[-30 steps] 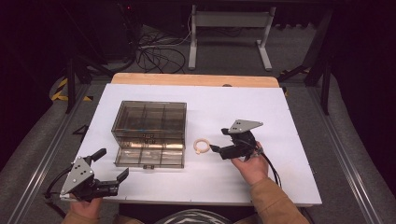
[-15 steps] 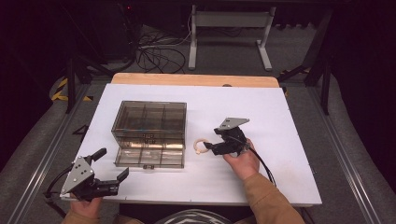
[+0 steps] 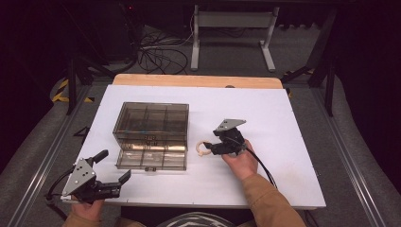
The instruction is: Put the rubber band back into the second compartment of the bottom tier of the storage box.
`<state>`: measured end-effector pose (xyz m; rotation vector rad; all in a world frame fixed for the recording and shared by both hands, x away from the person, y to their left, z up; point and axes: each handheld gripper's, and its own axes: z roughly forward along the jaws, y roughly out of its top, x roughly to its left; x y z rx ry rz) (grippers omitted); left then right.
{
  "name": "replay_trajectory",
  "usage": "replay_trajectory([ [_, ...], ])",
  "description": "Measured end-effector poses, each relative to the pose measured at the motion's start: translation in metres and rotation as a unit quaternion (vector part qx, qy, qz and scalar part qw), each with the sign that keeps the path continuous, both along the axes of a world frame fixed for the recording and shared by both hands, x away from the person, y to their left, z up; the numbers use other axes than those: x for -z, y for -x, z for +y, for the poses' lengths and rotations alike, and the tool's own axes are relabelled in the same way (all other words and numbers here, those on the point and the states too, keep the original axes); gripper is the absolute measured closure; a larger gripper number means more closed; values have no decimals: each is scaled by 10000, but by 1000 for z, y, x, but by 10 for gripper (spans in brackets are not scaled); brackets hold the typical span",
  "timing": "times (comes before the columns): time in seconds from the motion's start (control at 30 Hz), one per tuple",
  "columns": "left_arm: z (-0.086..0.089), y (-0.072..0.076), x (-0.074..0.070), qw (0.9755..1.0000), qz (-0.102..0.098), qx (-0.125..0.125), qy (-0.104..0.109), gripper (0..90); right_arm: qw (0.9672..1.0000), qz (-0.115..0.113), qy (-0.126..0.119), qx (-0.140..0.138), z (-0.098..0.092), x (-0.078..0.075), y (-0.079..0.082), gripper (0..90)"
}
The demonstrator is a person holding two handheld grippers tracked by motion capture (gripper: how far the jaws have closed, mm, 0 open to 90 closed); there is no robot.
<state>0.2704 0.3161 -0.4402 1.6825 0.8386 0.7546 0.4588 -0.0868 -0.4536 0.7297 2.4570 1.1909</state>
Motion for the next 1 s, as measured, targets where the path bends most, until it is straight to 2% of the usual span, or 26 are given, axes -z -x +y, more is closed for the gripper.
replay_trajectory([
  [0.2,0,-1,0,10000,-7,8,-7,17,10000,-23,-42,35,2,5,-4,386],
  [0.37,0,-1,0,10000,-9,17,-6,17,10000,-39,23,27,6,11,-5,403],
  [0.53,0,-1,0,10000,0,22,-16,17,10000,-59,2,40,5,10,-4,423],
  [0.67,0,-1,0,10000,1,23,0,16,10000,-17,5,29,4,11,-6,469],
  [0.8,0,-2,0,10000,-2,30,-1,17,10000,-7,35,21,5,12,-6,538],
  [0.9,-1,-2,0,10000,-8,32,-5,17,10000,20,62,-10,5,13,-6,622],
  [1.0,-1,-2,0,10000,4,35,-15,17,10000,43,61,-26,6,14,-7,657],
])
